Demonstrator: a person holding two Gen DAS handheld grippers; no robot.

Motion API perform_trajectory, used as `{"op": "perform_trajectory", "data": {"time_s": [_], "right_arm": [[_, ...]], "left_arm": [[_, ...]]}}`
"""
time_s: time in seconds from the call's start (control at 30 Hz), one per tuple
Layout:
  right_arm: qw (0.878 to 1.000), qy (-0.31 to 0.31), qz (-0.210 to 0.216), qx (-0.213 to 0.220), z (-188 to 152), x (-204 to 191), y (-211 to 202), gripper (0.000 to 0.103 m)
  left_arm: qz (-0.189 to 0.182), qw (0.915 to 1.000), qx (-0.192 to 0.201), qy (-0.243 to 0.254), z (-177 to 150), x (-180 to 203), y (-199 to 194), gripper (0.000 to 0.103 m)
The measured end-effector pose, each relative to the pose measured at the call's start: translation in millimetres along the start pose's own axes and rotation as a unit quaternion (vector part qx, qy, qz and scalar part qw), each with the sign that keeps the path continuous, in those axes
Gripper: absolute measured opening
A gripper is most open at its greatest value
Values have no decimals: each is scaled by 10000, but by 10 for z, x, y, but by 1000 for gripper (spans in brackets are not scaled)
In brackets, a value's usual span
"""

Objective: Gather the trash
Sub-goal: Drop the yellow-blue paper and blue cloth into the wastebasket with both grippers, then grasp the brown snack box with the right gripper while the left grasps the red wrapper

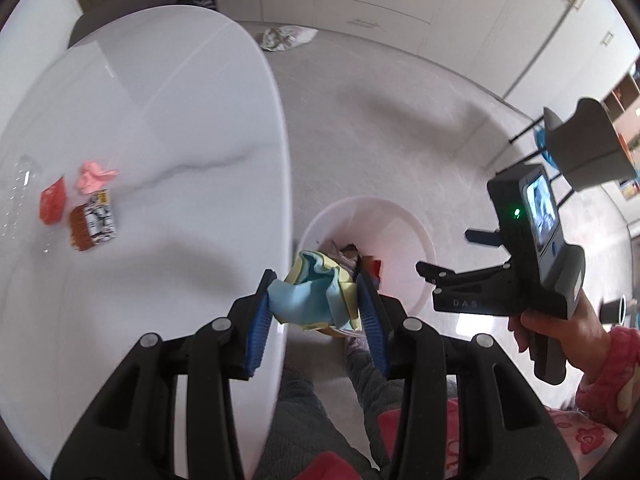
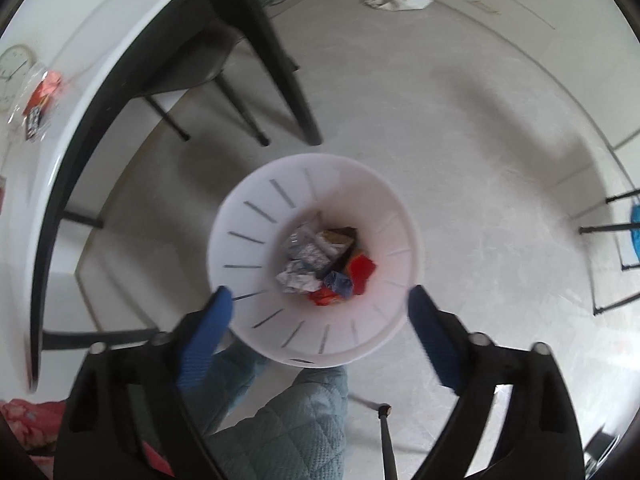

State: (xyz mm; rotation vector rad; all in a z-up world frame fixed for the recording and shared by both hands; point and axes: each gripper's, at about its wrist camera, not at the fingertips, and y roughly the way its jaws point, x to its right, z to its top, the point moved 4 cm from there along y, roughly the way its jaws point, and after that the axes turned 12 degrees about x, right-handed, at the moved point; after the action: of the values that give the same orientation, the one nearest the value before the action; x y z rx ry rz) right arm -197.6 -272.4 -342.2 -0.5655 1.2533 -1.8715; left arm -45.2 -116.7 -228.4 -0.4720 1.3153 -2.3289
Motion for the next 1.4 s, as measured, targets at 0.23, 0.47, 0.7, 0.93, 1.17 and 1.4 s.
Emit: {"op": "perform_trajectory", "data": {"time_s": [0.23, 0.47, 0.7, 0.93, 1.17, 1.4], "right_arm": [[9987, 438, -252, 121, -96, 442, -287, 96], [9963, 716, -414, 238, -152, 747, -446, 97], [9951, 852, -417, 290, -159, 821, -468, 97], [9954, 799, -427, 312, -149, 780, -494, 97], [9962, 700, -407, 319, -72, 666, -494, 97], [9979, 323, -315, 460, 220, 366, -526, 97]], "left_arm": [[-375, 9986, -325, 201, 12, 335, 287, 41], [-633, 9960, -530, 355, 23, 680, 550, 49], [-600, 9962, -221, 591, 68, 838, 444, 94], [-534, 9965, -140, 620, 112, 865, 383, 95], [-429, 9979, -89, 475, 130, 715, 316, 95], [-144, 9997, 153, 87, 169, 370, 134, 95]]}}
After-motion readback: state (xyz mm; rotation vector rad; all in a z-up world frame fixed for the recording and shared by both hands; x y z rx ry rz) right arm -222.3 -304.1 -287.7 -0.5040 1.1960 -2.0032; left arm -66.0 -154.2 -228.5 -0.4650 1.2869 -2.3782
